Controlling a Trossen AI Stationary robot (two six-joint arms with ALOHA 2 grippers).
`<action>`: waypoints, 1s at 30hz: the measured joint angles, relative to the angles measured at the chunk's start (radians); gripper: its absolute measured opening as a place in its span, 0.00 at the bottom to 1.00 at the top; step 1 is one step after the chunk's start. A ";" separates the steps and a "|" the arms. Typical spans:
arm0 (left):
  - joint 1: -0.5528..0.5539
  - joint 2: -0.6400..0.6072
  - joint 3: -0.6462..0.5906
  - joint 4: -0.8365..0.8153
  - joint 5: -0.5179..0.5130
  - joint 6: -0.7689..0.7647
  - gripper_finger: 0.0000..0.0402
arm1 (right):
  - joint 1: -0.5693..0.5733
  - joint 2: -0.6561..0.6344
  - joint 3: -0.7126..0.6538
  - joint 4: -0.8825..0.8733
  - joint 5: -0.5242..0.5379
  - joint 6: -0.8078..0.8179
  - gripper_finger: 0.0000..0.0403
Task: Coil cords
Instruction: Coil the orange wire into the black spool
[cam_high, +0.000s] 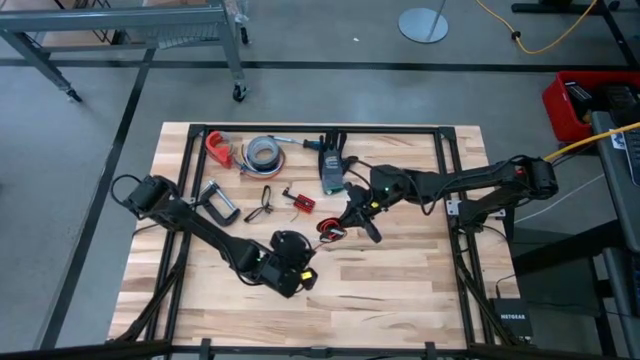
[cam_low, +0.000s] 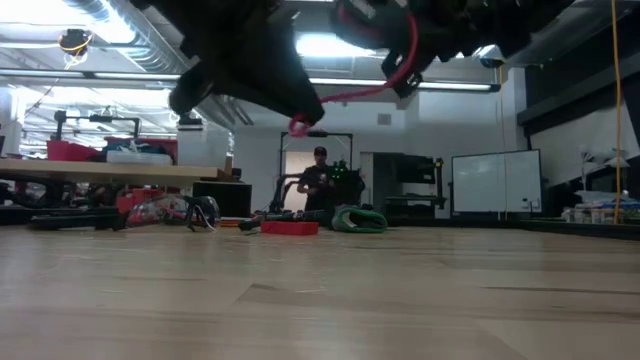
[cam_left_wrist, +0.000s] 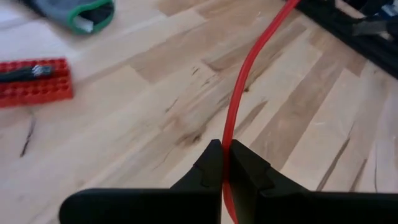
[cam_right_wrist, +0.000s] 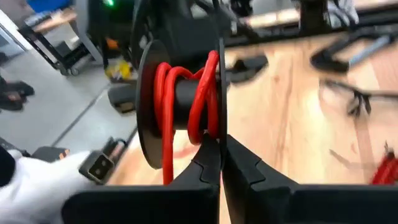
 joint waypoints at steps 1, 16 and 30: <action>-0.004 -0.005 0.000 -0.021 0.000 -0.020 0.00 | 0.000 0.000 0.000 -0.019 0.009 -0.003 0.01; 0.001 -0.068 0.000 -0.189 -0.007 -0.174 0.00 | 0.001 0.000 0.000 -0.252 0.177 -0.049 0.01; 0.114 -0.093 0.000 -0.190 -0.003 -0.101 0.00 | 0.065 0.001 0.000 -0.326 0.376 -0.078 0.01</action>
